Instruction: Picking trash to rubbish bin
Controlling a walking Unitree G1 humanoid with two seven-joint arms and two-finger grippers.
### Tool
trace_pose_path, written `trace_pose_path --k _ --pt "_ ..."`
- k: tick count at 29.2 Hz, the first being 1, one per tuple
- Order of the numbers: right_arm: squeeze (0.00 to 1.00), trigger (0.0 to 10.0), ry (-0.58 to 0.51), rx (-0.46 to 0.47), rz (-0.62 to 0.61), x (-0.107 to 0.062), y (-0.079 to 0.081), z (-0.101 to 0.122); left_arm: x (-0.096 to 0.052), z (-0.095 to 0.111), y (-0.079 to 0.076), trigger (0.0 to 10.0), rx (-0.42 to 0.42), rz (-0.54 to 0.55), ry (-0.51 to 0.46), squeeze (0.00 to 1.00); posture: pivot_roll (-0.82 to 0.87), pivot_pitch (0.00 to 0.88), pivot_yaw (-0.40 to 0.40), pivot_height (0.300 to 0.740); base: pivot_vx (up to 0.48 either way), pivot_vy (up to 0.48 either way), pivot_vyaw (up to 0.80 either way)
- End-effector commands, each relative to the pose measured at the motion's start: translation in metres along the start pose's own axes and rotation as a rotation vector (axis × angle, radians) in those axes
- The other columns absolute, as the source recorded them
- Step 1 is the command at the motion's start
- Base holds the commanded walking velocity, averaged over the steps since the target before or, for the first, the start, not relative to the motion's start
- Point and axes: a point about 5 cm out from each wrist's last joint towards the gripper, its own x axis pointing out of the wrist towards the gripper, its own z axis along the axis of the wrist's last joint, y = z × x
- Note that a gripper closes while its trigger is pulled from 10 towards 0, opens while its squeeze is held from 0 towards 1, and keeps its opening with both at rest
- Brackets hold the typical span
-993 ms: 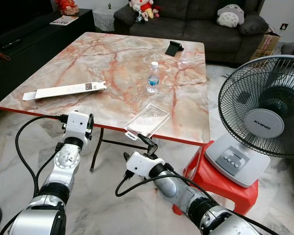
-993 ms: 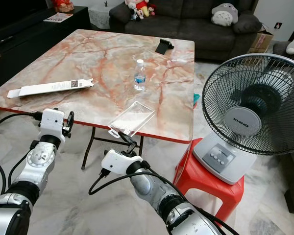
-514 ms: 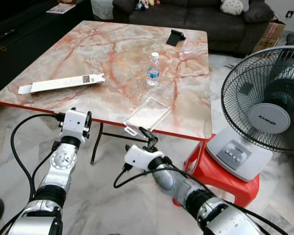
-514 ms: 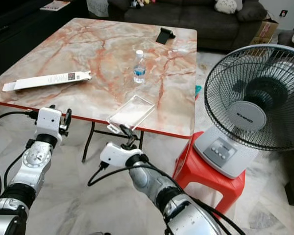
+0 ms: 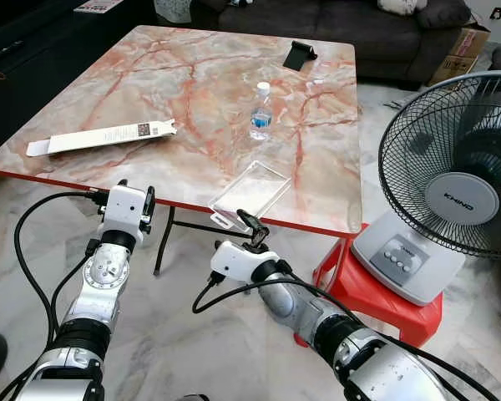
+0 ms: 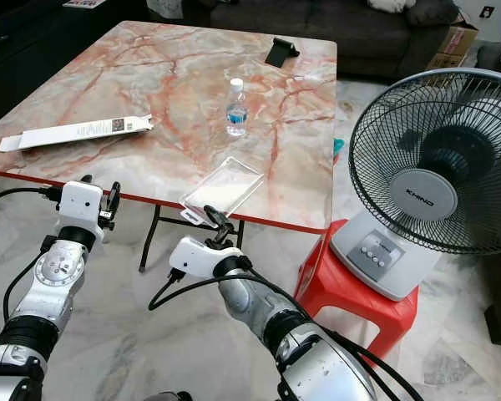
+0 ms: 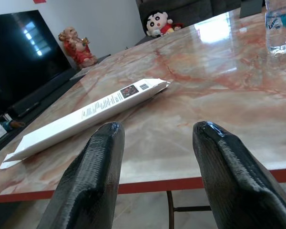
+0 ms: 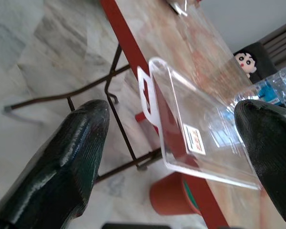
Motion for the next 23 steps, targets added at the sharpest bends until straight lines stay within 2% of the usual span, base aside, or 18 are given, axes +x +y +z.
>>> trace_pose_path --k 1,11,23 --pt "0.00 10.0 0.012 -0.024 0.002 0.001 -0.001 -0.001 -0.003 -0.002 0.002 10.0 0.019 -0.013 0.013 0.00 0.19 0.151 -0.021 0.740 0.000 0.000 0.00" --pt "0.00 10.0 0.094 -0.041 -0.014 -0.002 -0.005 -0.015 -0.006 0.000 0.004 10.0 0.031 -0.017 0.011 0.00 0.20 0.163 -0.019 0.740 0.000 0.000 0.00" --pt "0.00 10.0 0.093 -0.040 -0.048 0.003 -0.013 -0.011 -0.009 0.003 0.007 10.0 0.049 -0.014 0.007 0.00 0.23 0.181 -0.017 0.740 0.000 0.000 0.00"
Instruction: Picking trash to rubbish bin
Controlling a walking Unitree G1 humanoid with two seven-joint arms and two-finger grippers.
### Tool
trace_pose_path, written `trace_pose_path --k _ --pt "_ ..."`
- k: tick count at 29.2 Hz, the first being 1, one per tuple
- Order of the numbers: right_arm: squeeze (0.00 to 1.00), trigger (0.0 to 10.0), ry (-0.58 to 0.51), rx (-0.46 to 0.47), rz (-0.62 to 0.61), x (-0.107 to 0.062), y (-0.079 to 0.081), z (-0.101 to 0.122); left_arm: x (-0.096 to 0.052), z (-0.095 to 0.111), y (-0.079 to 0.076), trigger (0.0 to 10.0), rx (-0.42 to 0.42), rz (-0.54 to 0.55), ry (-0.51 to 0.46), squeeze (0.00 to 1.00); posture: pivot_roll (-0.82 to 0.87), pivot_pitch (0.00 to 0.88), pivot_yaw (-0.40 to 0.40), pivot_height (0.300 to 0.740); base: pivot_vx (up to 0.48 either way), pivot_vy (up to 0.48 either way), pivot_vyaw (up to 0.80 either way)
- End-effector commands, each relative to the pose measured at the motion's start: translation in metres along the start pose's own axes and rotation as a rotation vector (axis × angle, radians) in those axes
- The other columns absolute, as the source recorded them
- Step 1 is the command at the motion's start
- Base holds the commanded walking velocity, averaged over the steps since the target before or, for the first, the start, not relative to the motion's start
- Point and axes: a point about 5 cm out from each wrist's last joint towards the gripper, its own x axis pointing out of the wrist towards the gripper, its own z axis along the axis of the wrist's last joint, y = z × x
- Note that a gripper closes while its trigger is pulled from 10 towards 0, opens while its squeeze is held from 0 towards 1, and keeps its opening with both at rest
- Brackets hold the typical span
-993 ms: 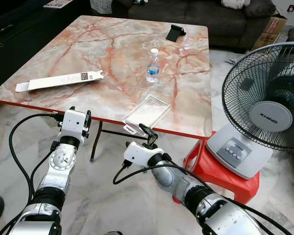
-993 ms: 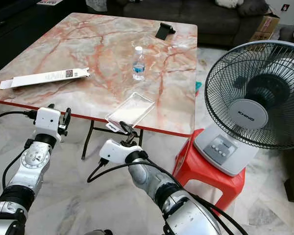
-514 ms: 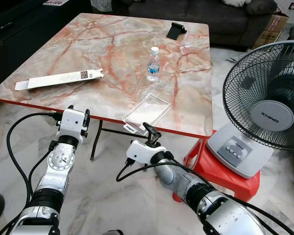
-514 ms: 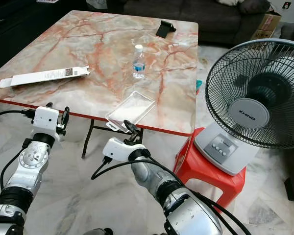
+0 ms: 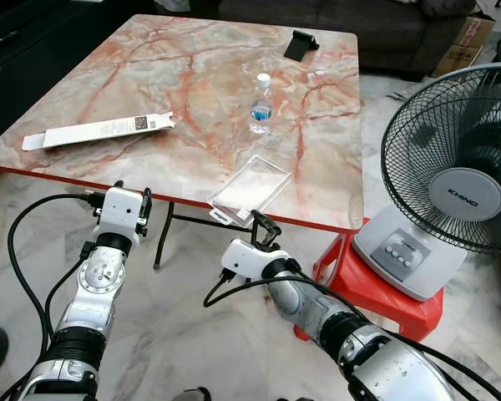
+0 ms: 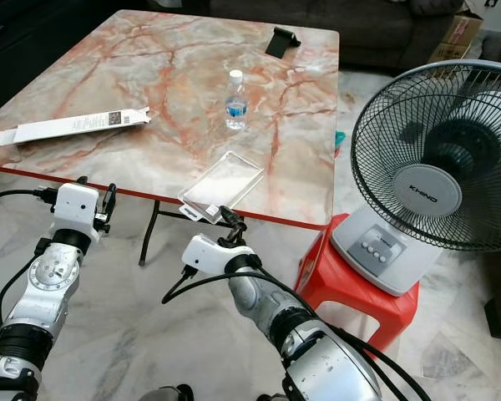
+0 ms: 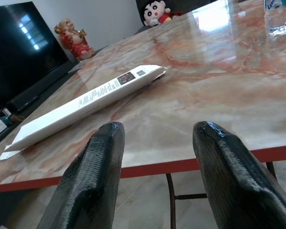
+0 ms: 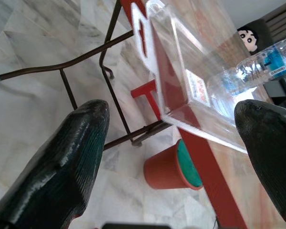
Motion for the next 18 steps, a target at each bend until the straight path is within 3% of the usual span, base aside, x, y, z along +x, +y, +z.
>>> trace_pose_path --k 1,17,18 --pt "0.00 10.0 0.008 0.011 -0.024 0.003 -0.004 0.003 -0.003 0.000 0.005 10.0 0.032 -0.010 0.003 0.00 0.23 0.183 -0.017 0.740 0.000 0.000 0.00" --pt "0.00 10.0 -0.001 0.001 -0.069 0.011 -0.019 0.009 -0.003 0.005 0.008 10.0 0.049 -0.004 -0.002 0.00 0.24 0.181 -0.017 0.740 0.000 0.000 0.00" --pt "0.00 9.1 -0.001 0.000 -0.070 0.011 -0.019 0.008 -0.003 0.006 0.008 10.0 0.050 -0.004 -0.002 0.00 0.24 0.181 -0.017 0.740 0.000 0.000 0.00"
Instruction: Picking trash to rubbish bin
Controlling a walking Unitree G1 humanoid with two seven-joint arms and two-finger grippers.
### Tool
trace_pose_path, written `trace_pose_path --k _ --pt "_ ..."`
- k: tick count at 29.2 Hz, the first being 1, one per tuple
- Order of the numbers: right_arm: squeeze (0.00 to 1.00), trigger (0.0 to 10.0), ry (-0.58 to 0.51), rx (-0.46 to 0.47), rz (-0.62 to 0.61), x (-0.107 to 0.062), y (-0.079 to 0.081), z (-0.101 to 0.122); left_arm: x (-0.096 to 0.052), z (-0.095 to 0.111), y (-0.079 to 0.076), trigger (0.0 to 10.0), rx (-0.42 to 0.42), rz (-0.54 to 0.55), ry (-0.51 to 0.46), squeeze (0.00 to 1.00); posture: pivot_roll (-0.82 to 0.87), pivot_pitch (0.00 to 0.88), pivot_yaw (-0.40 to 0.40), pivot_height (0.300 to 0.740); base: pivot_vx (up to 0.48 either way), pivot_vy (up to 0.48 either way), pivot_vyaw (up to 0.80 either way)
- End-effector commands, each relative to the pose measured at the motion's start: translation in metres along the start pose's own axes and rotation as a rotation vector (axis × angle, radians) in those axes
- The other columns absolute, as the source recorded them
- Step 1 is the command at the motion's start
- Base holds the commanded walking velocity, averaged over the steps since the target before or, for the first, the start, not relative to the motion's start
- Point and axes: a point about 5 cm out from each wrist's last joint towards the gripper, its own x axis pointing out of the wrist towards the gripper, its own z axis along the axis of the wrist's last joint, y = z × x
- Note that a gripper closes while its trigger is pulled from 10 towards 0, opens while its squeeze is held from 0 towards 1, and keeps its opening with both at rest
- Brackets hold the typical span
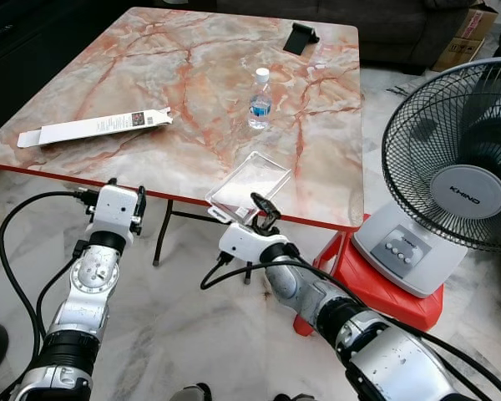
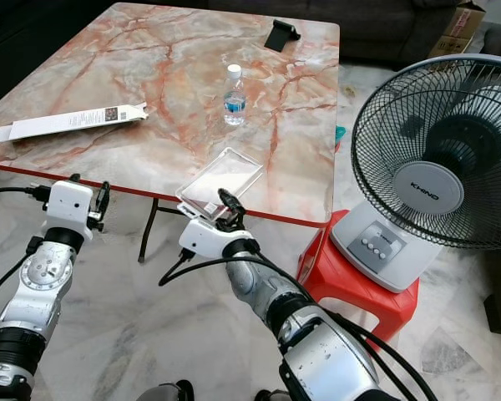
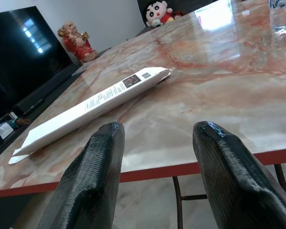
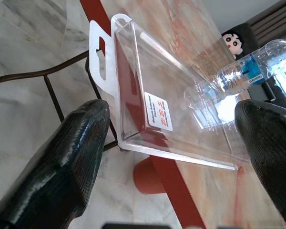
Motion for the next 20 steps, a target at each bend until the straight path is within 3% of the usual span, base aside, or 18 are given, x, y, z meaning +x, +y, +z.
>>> trace_pose_path --k 1,2,3,5,7,8,9,10,11,20 --pt "0.00 7.5 0.015 0.008 -0.015 0.0012 -0.0028 -0.0008 -0.0019 0.0002 0.0007 10.0 0.026 -0.015 0.006 0.00 0.24 0.181 -0.017 0.740 0.000 0.000 0.00" --pt "0.00 6.8 0.015 0.008 -0.015 0.0012 -0.0028 -0.0008 -0.0019 0.0002 0.0007 10.0 0.026 -0.015 0.006 0.00 0.24 0.181 -0.017 0.740 0.000 0.000 0.00" --pt "0.00 4.9 0.017 0.006 -0.013 0.0008 -0.0025 -0.0017 -0.0021 0.0004 0.0007 10.0 0.028 -0.017 0.008 0.00 0.24 0.181 -0.017 0.740 0.000 0.000 0.00" --pt "0.00 4.6 0.019 0.004 -0.012 0.0006 -0.0024 -0.0025 -0.0019 0.0004 0.0008 10.0 0.028 -0.017 0.009 0.00 0.24 0.179 -0.017 0.740 0.000 0.000 0.00" --pt "0.00 5.0 0.021 0.003 -0.011 0.0002 -0.0022 -0.0031 -0.0019 0.0003 0.0004 10.0 0.028 -0.018 0.009 0.00 0.24 0.179 -0.018 0.740 0.000 0.000 0.00" --pt "0.00 6.4 0.022 0.001 -0.009 0.0000 -0.0017 -0.0035 -0.0020 0.0005 -0.0002 10.0 0.029 -0.020 0.010 0.00 0.24 0.179 -0.018 0.740 0.000 0.000 0.00" --pt "0.00 6.4 0.022 0.001 -0.009 0.0000 -0.0017 -0.0035 -0.0020 0.0005 -0.0002 10.0 0.029 -0.020 0.010 0.00 0.24 0.179 -0.018 0.740 0.000 0.000 0.00" --pt "0.00 8.5 0.022 0.000 -0.008 -0.0002 -0.0015 -0.0036 -0.0021 0.0006 -0.0006 10.0 0.029 -0.021 0.010 0.00 0.24 0.179 -0.018 0.740 0.000 0.000 0.00" --pt "0.00 10.0 0.023 -0.001 -0.006 -0.0004 -0.0011 -0.0039 -0.0021 0.0008 -0.0010 10.0 0.029 -0.022 0.010 0.00 0.24 0.179 -0.018 0.740 0.000 0.000 0.00" --pt "0.00 10.0 0.032 -0.016 0.011 -0.0024 0.0022 -0.0066 -0.0029 0.0017 -0.0009 10.0 0.038 -0.026 0.011 0.00 0.25 0.183 -0.016 0.740 0.000 0.000 0.00"
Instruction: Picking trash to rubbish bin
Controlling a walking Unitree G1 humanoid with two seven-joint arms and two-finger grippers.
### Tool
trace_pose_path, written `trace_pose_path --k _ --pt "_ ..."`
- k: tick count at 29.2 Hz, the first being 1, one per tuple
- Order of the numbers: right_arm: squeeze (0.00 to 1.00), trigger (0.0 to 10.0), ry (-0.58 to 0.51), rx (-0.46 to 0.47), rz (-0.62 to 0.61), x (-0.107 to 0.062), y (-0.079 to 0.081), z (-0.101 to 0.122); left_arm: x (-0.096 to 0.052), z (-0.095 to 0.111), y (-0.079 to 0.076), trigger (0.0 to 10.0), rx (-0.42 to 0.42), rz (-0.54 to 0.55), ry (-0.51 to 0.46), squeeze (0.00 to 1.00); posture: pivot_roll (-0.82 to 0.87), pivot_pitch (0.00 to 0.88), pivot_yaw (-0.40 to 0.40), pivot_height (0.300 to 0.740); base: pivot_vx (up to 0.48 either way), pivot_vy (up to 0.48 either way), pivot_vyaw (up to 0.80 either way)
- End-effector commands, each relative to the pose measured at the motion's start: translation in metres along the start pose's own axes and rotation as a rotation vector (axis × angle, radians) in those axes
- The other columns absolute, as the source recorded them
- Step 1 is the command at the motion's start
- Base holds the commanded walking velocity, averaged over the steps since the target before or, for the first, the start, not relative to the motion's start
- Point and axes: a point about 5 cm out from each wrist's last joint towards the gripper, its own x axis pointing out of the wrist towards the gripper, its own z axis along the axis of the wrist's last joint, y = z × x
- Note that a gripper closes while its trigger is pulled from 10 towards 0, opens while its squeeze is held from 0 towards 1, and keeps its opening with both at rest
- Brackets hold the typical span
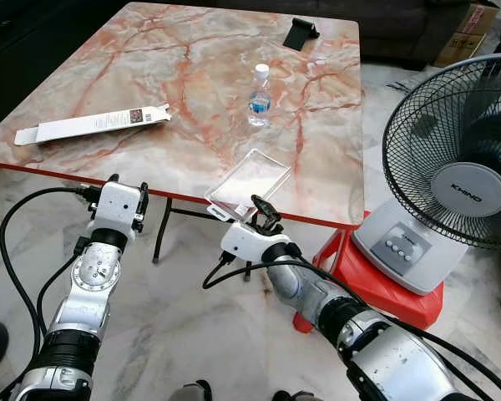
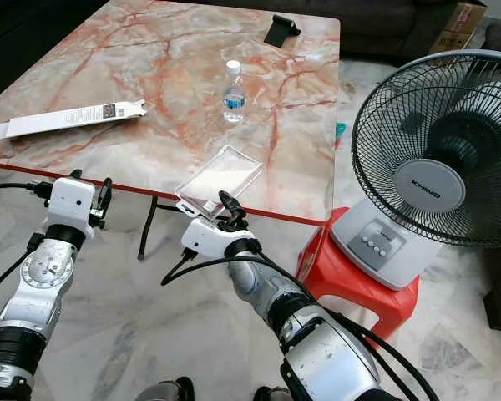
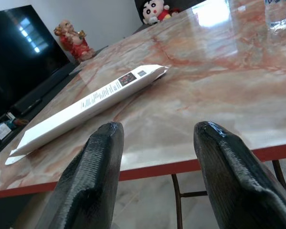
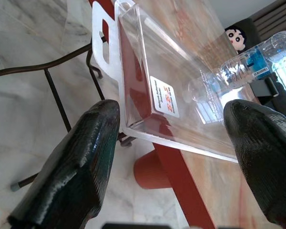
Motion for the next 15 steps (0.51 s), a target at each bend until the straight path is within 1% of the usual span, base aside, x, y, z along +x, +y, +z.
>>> trace_pose_path --k 1,11,15 --pt "0.00 10.0 0.017 -0.004 0.011 -0.0017 0.0036 -0.0024 -0.0033 -0.0011 0.0010 10.0 0.028 -0.015 0.006 0.00 0.25 0.183 -0.016 0.740 0.000 0.000 0.00" --pt "0.00 10.0 0.031 -0.010 0.011 -0.0029 0.0038 -0.0058 -0.0035 0.0003 0.0013 10.0 0.034 -0.017 0.002 0.00 0.25 0.183 -0.014 0.740 0.000 0.000 0.00" --pt "0.00 10.0 0.041 -0.012 0.000 -0.0025 0.0013 -0.0078 -0.0035 0.0008 0.0026 10.0 0.043 -0.014 0.003 0.00 0.26 0.184 -0.013 0.740 0.000 0.000 0.00"
